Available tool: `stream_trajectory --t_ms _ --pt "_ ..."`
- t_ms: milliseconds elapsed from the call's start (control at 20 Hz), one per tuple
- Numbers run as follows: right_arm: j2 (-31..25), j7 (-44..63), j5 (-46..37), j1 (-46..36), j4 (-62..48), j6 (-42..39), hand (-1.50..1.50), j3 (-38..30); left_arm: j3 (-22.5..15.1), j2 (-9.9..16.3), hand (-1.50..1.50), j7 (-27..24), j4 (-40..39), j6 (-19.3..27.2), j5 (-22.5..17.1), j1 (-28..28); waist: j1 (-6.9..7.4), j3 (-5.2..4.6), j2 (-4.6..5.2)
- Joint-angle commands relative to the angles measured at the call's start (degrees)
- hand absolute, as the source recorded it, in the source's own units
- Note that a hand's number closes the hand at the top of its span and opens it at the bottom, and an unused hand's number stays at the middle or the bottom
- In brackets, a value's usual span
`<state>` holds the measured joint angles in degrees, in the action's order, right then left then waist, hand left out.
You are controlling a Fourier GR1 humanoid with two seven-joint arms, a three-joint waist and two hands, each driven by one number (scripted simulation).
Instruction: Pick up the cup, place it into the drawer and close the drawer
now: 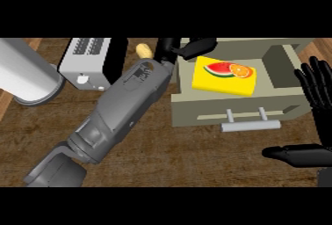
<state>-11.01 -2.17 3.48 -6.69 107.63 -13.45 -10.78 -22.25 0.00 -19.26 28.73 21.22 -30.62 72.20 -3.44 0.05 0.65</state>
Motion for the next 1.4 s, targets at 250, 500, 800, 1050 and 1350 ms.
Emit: stream_trajectory --t_ms 250,500,800,1050,1350 --pt "1.7 0.3 -2.1 -1.2 -0.3 1.7 -1.5 1.9 -12.3 0.0 -1.5 2.8 -3.0 1.4 -2.1 -0.3 -1.04 0.01 0.3" --pt "0.1 -2.5 0.1 -0.6 -1.5 -1.2 -1.5 0.5 -15.4 0.0 -1.5 3.8 -6.6 4.0 -1.4 1.2 -2.26 0.06 0.73" --pt "0.1 -0.5 5.2 -2.4 -2.4 -2.9 -1.5 -0.6 -17.2 0.0 -1.5 0.8 -0.1 9.8 -5.1 -0.5 -1.74 0.03 0.47" --pt "0.1 5.0 11.8 -2.8 1.2 -6.3 1.5 1.5 -16.6 0.0 -1.5 -2.2 2.9 11.0 -8.4 -0.9 -1.28 -0.02 0.16" --pt "-5.3 4.0 7.3 3.8 9.2 -10.7 1.5 1.7 -10.2 0.7 -1.5 -1.2 1.8 8.4 -8.7 3.5 1.92 -0.08 -0.76"
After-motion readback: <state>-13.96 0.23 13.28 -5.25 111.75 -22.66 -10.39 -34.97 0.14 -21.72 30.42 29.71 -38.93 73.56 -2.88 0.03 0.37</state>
